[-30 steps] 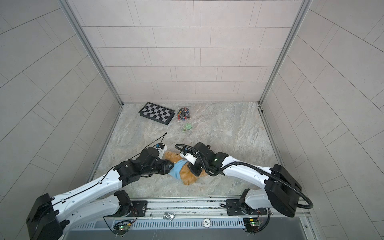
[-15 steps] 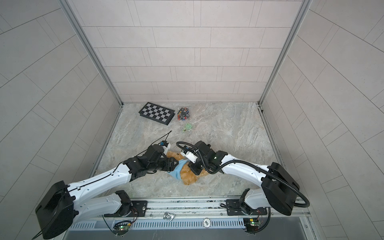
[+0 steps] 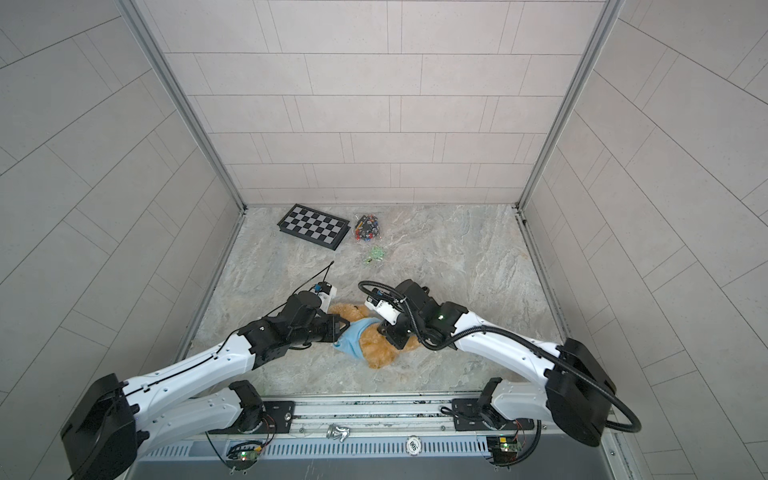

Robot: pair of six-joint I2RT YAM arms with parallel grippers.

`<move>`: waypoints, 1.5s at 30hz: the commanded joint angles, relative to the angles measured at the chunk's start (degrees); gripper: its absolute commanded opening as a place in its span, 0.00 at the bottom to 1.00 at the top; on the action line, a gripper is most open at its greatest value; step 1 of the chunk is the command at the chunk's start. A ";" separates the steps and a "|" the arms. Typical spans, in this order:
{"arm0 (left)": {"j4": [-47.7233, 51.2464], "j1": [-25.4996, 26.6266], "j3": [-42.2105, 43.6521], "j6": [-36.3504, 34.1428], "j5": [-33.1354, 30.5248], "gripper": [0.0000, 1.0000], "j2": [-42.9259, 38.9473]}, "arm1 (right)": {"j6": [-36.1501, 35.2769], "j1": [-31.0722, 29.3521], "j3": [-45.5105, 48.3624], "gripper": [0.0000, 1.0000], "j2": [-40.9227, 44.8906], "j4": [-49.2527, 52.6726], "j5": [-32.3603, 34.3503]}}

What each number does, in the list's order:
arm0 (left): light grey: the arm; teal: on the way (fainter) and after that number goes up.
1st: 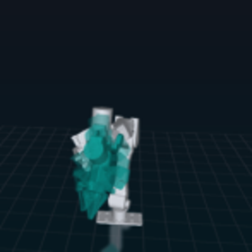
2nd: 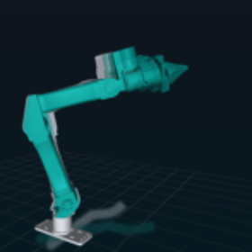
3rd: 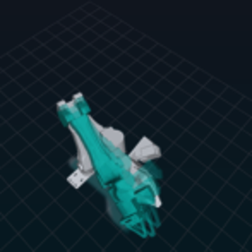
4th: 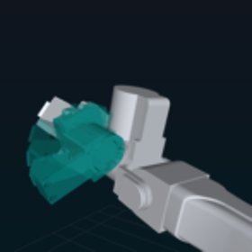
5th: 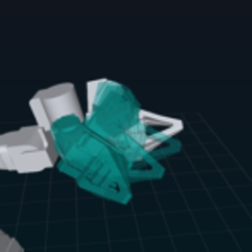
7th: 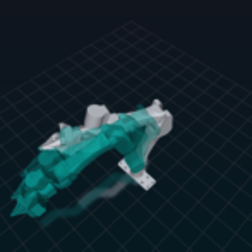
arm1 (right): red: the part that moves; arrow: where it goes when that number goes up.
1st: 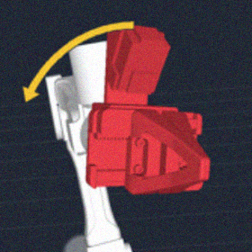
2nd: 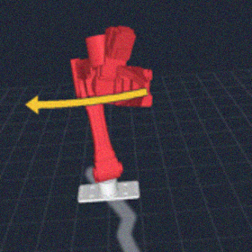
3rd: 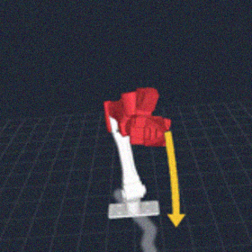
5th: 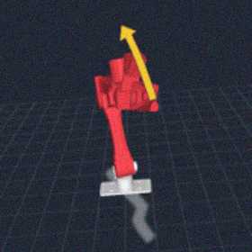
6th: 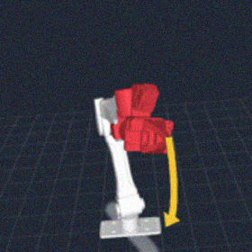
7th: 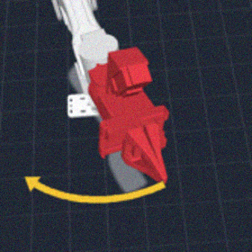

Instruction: Dress the teddy bear

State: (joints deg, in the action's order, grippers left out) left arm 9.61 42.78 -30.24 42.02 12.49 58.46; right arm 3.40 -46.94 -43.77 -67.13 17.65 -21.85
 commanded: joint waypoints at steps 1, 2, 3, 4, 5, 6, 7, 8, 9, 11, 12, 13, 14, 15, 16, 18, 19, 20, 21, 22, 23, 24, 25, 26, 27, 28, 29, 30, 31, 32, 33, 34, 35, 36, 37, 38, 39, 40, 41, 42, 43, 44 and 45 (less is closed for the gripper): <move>0.93 -0.42 0.77 3.36 -1.83 0.00 -2.95 | 1.78 -1.11 0.09 0.26 8.01 3.90 3.49; 1.09 -0.36 0.92 3.73 -1.83 0.00 -3.48 | 3.28 -1.56 -0.27 0.30 9.74 3.61 3.51; 1.57 -0.36 0.88 4.09 -2.09 0.00 -3.88 | 5.03 -2.17 -0.84 0.35 11.08 3.20 3.24; 1.73 -0.39 1.14 4.49 -2.28 0.00 -4.28 | 6.65 -2.89 -1.58 0.36 11.55 2.87 2.57; 1.73 -0.39 1.42 4.92 -2.40 0.00 -4.53 | 8.06 -3.79 -2.13 0.36 11.38 2.10 1.89; 1.29 -0.33 1.79 5.47 -2.22 0.00 -4.62 | 9.95 -5.07 -2.45 0.36 10.89 0.21 0.87; 0.68 -0.39 2.14 6.06 -2.05 0.00 -4.67 | 11.96 -6.66 -2.40 0.33 10.16 -2.48 -0.29; 0.31 -0.40 2.40 6.51 -1.90 0.00 -4.51 | 13.51 -7.97 -2.25 0.28 9.27 -5.29 -1.59; 0.15 -0.26 2.54 7.03 -1.85 0.00 -4.58 | 15.11 -9.38 -2.04 0.21 7.79 -7.88 -2.66; 0.13 -0.08 2.73 7.67 -2.11 0.00 -5.02 | 16.51 -11.53 -1.78 0.11 4.84 -10.00 -2.91; 0.16 -0.09 2.83 7.96 -2.15 0.00 -5.34 | 16.90 -12.30 -1.30 0.08 3.26 -10.43 -2.62; 0.19 -0.07 2.93 8.20 -2.15 0.00 -5.79 | 17.45 -12.60 -0.50 0.07 1.84 -11.12 -2.70; 0.24 -0.07 2.94 8.37 -2.05 0.00 -6.17 | 18.04 -12.65 0.39 0.07 0.77 -12.27 -3.00; 0.12 -0.02 3.03 8.63 -1.86 0.00 -6.41 | 18.58 -12.65 1.49 0.06 -0.31 -14.20 -3.63; 0.15 -0.03 3.10 8.84 -1.61 0.00 -6.53 | 19.03 -12.65 2.40 0.05 -1.18 -15.96 -4.23; 0.15 0.05 3.14 9.17 -1.17 0.00 -6.78 | 19.47 -12.74 3.16 0.05 -3.87 -18.15 -4.61; 0.19 0.16 3.15 9.28 -1.08 0.00 -7.02 | 19.40 -12.69 3.01 0.05 -5.11 -18.03 -4.61; 0.30 0.35 3.16 9.33 -1.07 0.00 -7.19 | 19.92 -12.59 2.90 0.04 -6.44 -17.95 -4.21; 0.33 0.45 3.24 9.43 -1.03 0.00 -7.30 | 20.50 -12.36 2.90 0.04 -7.70 -18.36 -3.93; 0.31 0.47 3.22 9.55 -0.95 0.00 -7.47 | 20.84 -12.13 3.05 0.04 -8.59 -19.01 -3.91; 0.33 0.56 3.19 9.68 -0.84 0.00 -7.56 | 20.92 -11.87 3.24 0.04 -9.76 -19.71 -3.71; 0.37 0.78 3.12 9.72 -0.84 0.00 -7.70 | 21.30 -11.65 3.25 0.05 -10.58 -19.82 -2.95; 0.41 0.95 3.12 9.74 -0.88 0.00 -7.72 | 21.75 -11.52 3.25 0.05 -10.99 -19.76 -2.30; 0.48 1.07 3.06 9.75 -0.95 0.00 -7.63 | 21.90 -11.34 3.32 0.05 -11.25 -19.91 -1.67; 0.50 1.24 3.01 9.76 -1.00 0.00 -7.57 | 22.13 -11.25 3.49 0.06 -11.46 -20.27 -0.77; 0.46 1.34 3.16 9.85 -1.01 0.00 -7.57 | 22.30 -11.16 3.79 0.06 -11.48 -20.56 0.04; 0.43 1.55 3.14 9.90 -0.99 0.00 -7.53 | 22.47 -10.93 4.10 0.06 -11.62 -20.87 0.69; 0.50 1.74 3.13 9.87 -1.04 0.00 -7.47 | 22.65 -10.77 4.57 0.08 -11.66 -21.27 1.14; 0.50 1.78 3.13 9.95 -1.03 0.00 -7.45 | 22.86 -10.64 4.93 0.10 -11.64 -21.70 1.61; 0.50 1.87 3.13 9.98 -0.98 0.00 -7.44 | 23.10 -10.42 5.30 0.12 -11.69 -22.31 1.84; 0.56 1.96 3.04 9.94 -0.99 0.00 -7.40 | 23.23 -10.37 5.52 0.15 -11.66 -22.73 1.94; 0.67 1.97 3.01 10.00 -1.06 0.00 -7.43 | 23.37 -10.37 5.62 0.17 -11.55 -22.82 2.31; 0.83 2.05 2.91 9.93 -1.02 0.00 -7.44 | 23.57 -10.37 5.62 0.19 -11.45 -22.92 2.62; 0.99 2.09 2.95 9.90 -1.04 0.00 -7.43 | 23.63 -10.28 5.62 0.20 -11.23 -22.67 3.27; 1.03 2.05 2.97 9.83 -1.01 0.00 -7.42 | 23.55 -10.24 5.67 0.21 -10.96 -22.30 3.99; 1.12 2.04 3.07 9.79 -0.99 0.00 -7.56 | 23.51 -10.28 5.78 0.21 -10.15 -21.78 4.82; 1.12 2.06 3.23 9.90 -0.93 0.00 -7.66 | 23.41 -10.28 5.95 0.22 -9.28 -21.17 5.91; 1.20 2.05 3.26 9.99 -0.94 0.00 -7.81 | 23.29 -10.28 6.26 0.22 -8.32 -20.63 6.72; 1.20 2.09 3.38 9.98 -0.91 0.00 -7.83 | 23.21 -10.28 6.65 0.23 -7.29 -20.33 7.60; 1.22 2.05 3.50 10.07 -0.96 0.00 -7.94 | 23.20 -10.27 7.45 0.24 -6.52 -20.77 8.35; 1.12 2.09 3.51 10.09 -0.88 0.00 -7.94 | 22.79 -10.26 7.89 0.24 -6.10 -21.95 8.48; 1.07 2.09 3.61 10.02 -0.84 0.00 -7.84 | 22.00 -10.13 9.65 0.23 -5.93 -23.69 8.20; 1.09 2.06 3.51 10.04 -0.72 0.00 -7.80 | 22.45 -9.95 10.15 0.23 -5.91 -24.35 8.07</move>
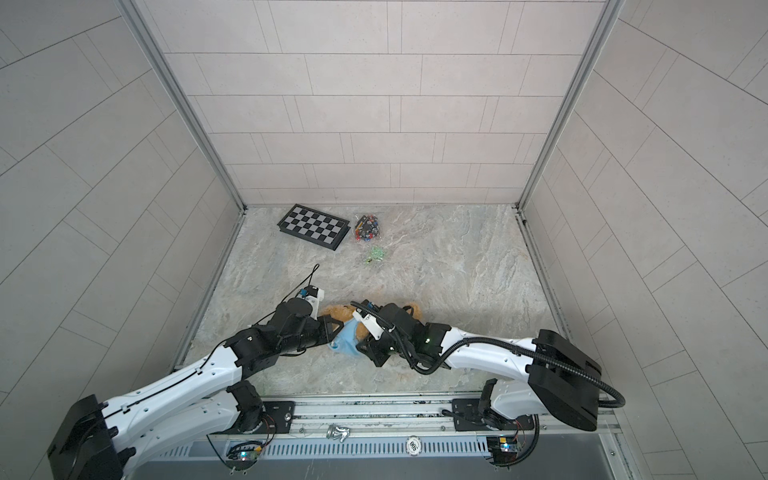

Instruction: Dress the teddy bear

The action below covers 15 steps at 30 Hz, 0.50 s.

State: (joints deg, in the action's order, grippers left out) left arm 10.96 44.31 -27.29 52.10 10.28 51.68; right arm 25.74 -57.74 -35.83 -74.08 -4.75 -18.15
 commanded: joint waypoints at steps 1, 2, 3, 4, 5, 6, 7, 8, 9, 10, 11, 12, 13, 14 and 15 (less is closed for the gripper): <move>-0.16 0.52 0.46 -0.07 1.44 0.00 -1.06 | 0.36 0.87 2.22 0.22 0.96 -2.27 3.95; -0.07 0.54 0.46 0.00 1.49 0.00 -1.15 | 0.57 0.87 2.11 0.22 0.83 -2.49 3.60; -0.14 0.52 0.56 0.08 1.49 0.00 -1.31 | 0.65 0.87 2.15 0.22 0.59 -3.16 3.36; -0.24 0.53 0.48 0.06 1.49 0.00 -1.37 | 0.70 0.87 2.25 0.22 0.23 -4.08 2.80; -0.33 0.62 0.49 0.11 1.55 0.00 -1.26 | 0.91 0.87 2.26 0.22 -0.38 -5.08 2.15; -0.33 0.66 0.34 0.11 1.51 0.00 -1.09 | 1.26 0.87 2.26 0.22 -1.07 -5.90 1.67; -0.33 0.81 0.29 0.10 1.49 0.00 -0.95 | 1.47 0.87 2.28 0.22 -1.70 -6.66 1.34; -0.56 0.99 0.22 0.22 1.49 0.00 -0.78 | 1.66 0.87 2.33 0.21 -2.50 -7.47 0.81; -0.88 1.19 0.30 0.42 1.48 0.00 -0.57 | 2.02 0.87 2.18 0.21 -3.18 -8.33 0.21; -1.10 1.45 0.24 0.59 1.45 0.00 -0.38 | 2.12 0.85 2.01 0.20 -3.63 -9.05 -0.29; -1.35 1.69 0.23 0.82 1.42 0.00 -0.24 | 2.15 0.87 1.72 0.19 -4.18 -9.68 -0.71; -1.59 1.80 0.14 1.05 1.39 0.00 -0.03 | 2.28 0.85 1.28 0.19 -4.76 -9.75 -1.05; -1.87 1.96 0.22 1.21 1.35 0.00 0.12 | 2.46 0.87 0.93 0.19 -5.21 -9.51 -1.02; -2.30 2.17 0.29 1.53 1.39 0.00 0.18 | 2.60 0.87 0.69 0.19 -5.81 -9.28 -1.06; -2.64 2.36 0.22 1.73 1.37 0.00 0.33 | 2.57 0.87 0.68 0.19 -6.53 -9.46 -0.90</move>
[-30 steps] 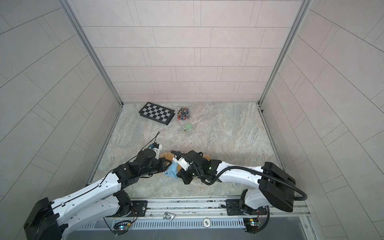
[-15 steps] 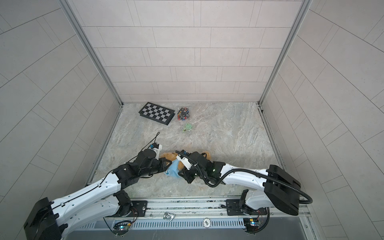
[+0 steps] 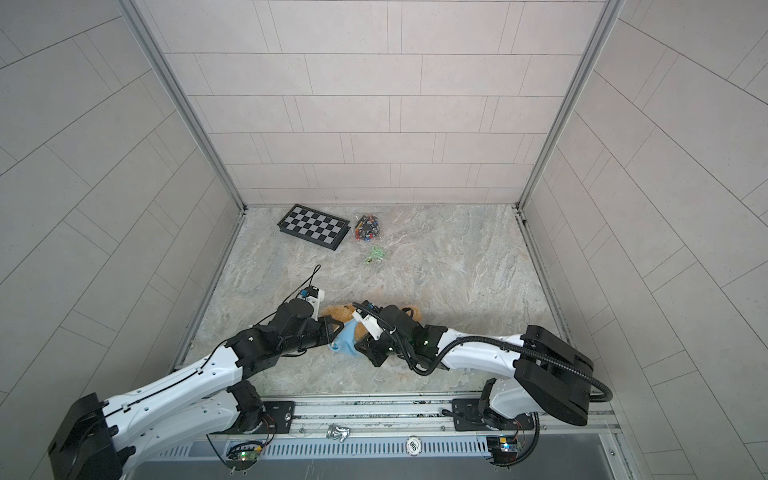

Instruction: Dress the teddy bear

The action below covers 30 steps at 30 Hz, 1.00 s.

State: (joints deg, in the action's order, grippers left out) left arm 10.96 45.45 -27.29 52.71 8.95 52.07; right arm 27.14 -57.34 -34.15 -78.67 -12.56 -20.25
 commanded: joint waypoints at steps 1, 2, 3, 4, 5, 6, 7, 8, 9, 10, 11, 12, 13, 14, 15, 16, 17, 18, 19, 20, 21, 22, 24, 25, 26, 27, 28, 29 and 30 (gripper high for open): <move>-2.86 1.43 0.22 1.37 2.57 0.00 -0.12 | 1.17 0.56 -1.00 0.19 -2.45 -2.22 1.14; -3.04 1.67 0.22 1.68 2.55 0.00 -0.02 | 1.13 0.56 -1.00 0.20 -3.19 -2.97 1.04; -3.14 1.86 0.17 1.85 2.44 0.00 -0.07 | 1.29 0.56 -1.00 0.21 -3.84 -3.78 0.87; -3.14 2.06 0.15 2.03 2.34 0.00 -0.11 | 1.54 0.56 -1.00 0.22 -4.26 -4.27 0.96; -3.22 2.17 0.22 2.20 2.37 0.00 -0.22 | 1.77 0.56 -0.98 0.23 -4.86 -4.73 1.33; -3.31 2.39 0.28 2.46 2.26 0.00 -0.37 | 2.08 0.56 -1.00 0.23 -5.35 -5.08 1.60; -3.31 2.52 0.29 2.63 2.22 0.00 -0.59 | 2.15 0.56 -1.00 0.22 -5.74 -5.28 2.07; -3.04 2.69 0.28 2.75 1.92 0.00 -0.81 | 2.13 0.65 -1.00 0.19 -5.96 -5.46 2.39; -2.69 2.74 0.23 2.73 1.80 0.00 -1.12 | 2.15 0.72 -1.00 0.14 -5.90 -5.63 2.37; -2.09 2.72 0.27 2.66 1.63 0.00 -1.50 | 2.13 0.74 -1.00 0.08 -5.57 -5.64 2.21; -1.60 2.76 0.45 2.71 1.47 0.00 -2.08 | 1.90 0.74 -0.84 0.04 -4.76 -5.51 2.07; -1.20 2.69 0.62 2.79 1.06 0.00 -2.64 | 1.64 0.73 -0.59 0.00 -3.80 -5.41 2.02; -0.66 2.55 0.72 2.69 0.73 0.00 -3.16 | 1.18 0.74 -0.22 0.00 -2.46 -5.09 2.05; -0.18 2.23 0.85 2.54 0.72 0.00 -3.57 | 0.63 0.74 0.33 0.00 -0.77 -4.79 2.07; 0.14 1.89 0.97 2.34 0.74 0.00 -3.87 | -0.15 0.74 0.84 0.00 0.90 -4.57 2.09; 0.52 1.31 1.18 2.14 0.76 0.00 -4.28 | -0.99 0.74 1.62 0.00 2.96 -4.21 2.16; 0.84 0.77 1.36 1.82 0.88 0.00 -4.72 | -2.12 0.74 2.44 0.00 5.22 -3.94 1.57; 1.26 0.33 1.44 1.50 0.86 0.00 -4.99 | -3.21 0.74 3.16 0.00 7.29 -3.76 1.31; 1.88 -0.30 1.63 1.10 1.04 0.00 -5.26 | -4.18 0.74 4.03 0.00 9.64 -3.54 1.32; 2.48 -1.01 1.84 0.70 1.13 0.00 -5.55 | -4.94 0.74 4.79 0.00 12.18 -3.40 1.16; 2.97 -1.58 2.02 0.37 1.16 0.00 -5.86 | -5.56 0.74 5.38 0.00 14.35 -2.84 1.45; 3.54 -2.15 2.29 -0.05 1.24 0.00 -6.22 | -6.19 0.74 5.94 0.00 16.65 -2.04 1.73; 4.85 -2.99 2.30 -0.87 0.94 0.00 -6.85 | -7.08 0.74 7.43 0.00 20.81 -1.09 2.51; 5.43 -3.01 2.10 -1.31 0.81 0.00 -7.11 | -7.22 0.74 8.20 0.00 22.51 -0.58 3.52; 5.65 -3.00 1.85 -1.91 1.03 0.00 -7.24 | -7.66 0.74 8.73 0.00 23.89 -0.22 4.16; 5.65 -3.00 1.70 -2.29 1.29 0.00 -7.35 | -7.71 0.74 8.92 0.00 24.40 0.12 4.56; 5.44 -3.00 1.47 -2.80 1.89 0.00 -7.25 | -7.83 0.74 8.86 0.00 24.45 0.42 4.63; 4.88 -3.00 1.30 -3.25 3.03 0.00 -7.25 | -8.15 0.74 8.56 0.00 23.99 0.44 4.33; 3.96 -3.04 1.34 -3.48 4.18 0.00 -7.44 | -8.03 0.74 8.34 0.00 23.26 0.26 3.67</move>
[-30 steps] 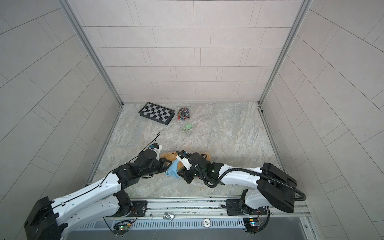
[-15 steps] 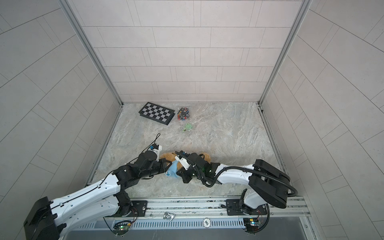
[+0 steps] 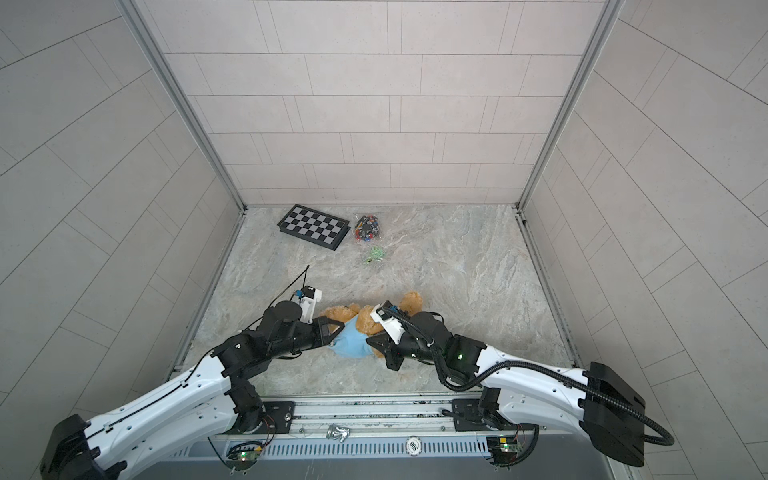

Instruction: Dress the teddy bear

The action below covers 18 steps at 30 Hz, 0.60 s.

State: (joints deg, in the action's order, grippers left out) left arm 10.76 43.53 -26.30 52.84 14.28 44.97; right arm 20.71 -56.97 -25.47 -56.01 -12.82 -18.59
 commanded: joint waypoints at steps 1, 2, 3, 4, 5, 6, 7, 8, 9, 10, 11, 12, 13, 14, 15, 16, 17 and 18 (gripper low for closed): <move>2.45 -1.10 0.57 -3.55 0.28 0.09 -0.93 | -1.53 0.37 -0.53 0.00 -0.17 0.22 1.42; 1.08 -1.08 0.79 -3.28 1.57 0.22 -1.80 | -1.48 0.28 -0.55 0.00 -0.96 -0.47 0.96; 0.63 -1.09 0.86 -3.40 1.77 0.35 -2.55 | -1.33 0.28 -0.54 0.00 -1.48 -0.91 0.73; 1.18 -1.20 0.57 -3.91 1.31 0.48 -3.23 | -1.37 0.20 -0.41 0.00 -1.73 -1.37 0.47; 1.91 -1.40 0.34 -4.22 0.85 0.58 -3.77 | -1.45 0.11 -0.29 0.00 -1.86 -1.66 0.29; 2.10 -1.80 0.33 -4.28 0.70 0.66 -4.04 | -1.61 -0.05 -0.20 0.00 -1.87 -1.69 0.07; 1.55 -2.40 0.59 -4.02 0.96 0.73 -4.27 | -2.00 -0.28 -0.15 0.00 -1.78 -1.41 -0.17; 0.42 -3.25 1.22 -3.44 1.52 0.76 -4.21 | -2.44 -0.50 0.02 0.00 -1.73 -1.11 -0.51; -0.74 -3.94 1.57 -2.98 1.87 0.77 -3.99 | -2.83 -0.59 0.22 0.00 -1.50 -0.99 -1.01; -2.35 -4.36 2.06 -2.51 2.22 0.77 -3.62 | -3.09 -0.73 0.48 0.00 -1.26 -0.97 -1.70; -3.80 -4.50 2.14 -2.24 2.40 0.77 -2.82 | -3.16 -0.77 0.83 0.00 -1.15 -1.09 -2.38; -4.60 -4.51 1.82 -2.21 2.45 0.77 -1.88 | -3.19 -0.80 1.15 0.00 -1.06 -1.30 -3.02; -5.48 -4.50 1.36 -2.22 2.70 0.76 -0.62 | -3.18 -0.86 1.44 0.00 -1.06 -1.46 -3.36; -5.75 -4.55 0.79 -2.24 2.81 0.75 0.80 | -3.01 -0.94 2.01 0.00 -0.87 -1.94 -3.49; -5.75 -4.52 0.41 -2.22 2.78 0.73 2.00 | -2.81 -0.95 2.43 0.00 -0.66 -2.60 -3.68; -5.08 -4.50 0.14 -1.93 2.26 0.69 3.16 | -2.69 -1.02 2.77 0.00 -0.40 -2.98 -3.51; -3.97 -4.50 0.15 -1.57 1.24 0.66 3.96 | -2.61 -1.04 2.87 0.00 -0.06 -2.85 -3.26; -3.22 -4.36 0.35 -1.28 0.41 0.66 4.45 | -2.82 -1.04 2.80 0.00 0.10 -2.57 -3.11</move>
State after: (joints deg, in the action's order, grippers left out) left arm 7.29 39.24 -25.19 51.13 16.19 48.23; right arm 18.61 -57.74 -22.96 -57.47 -13.10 -21.02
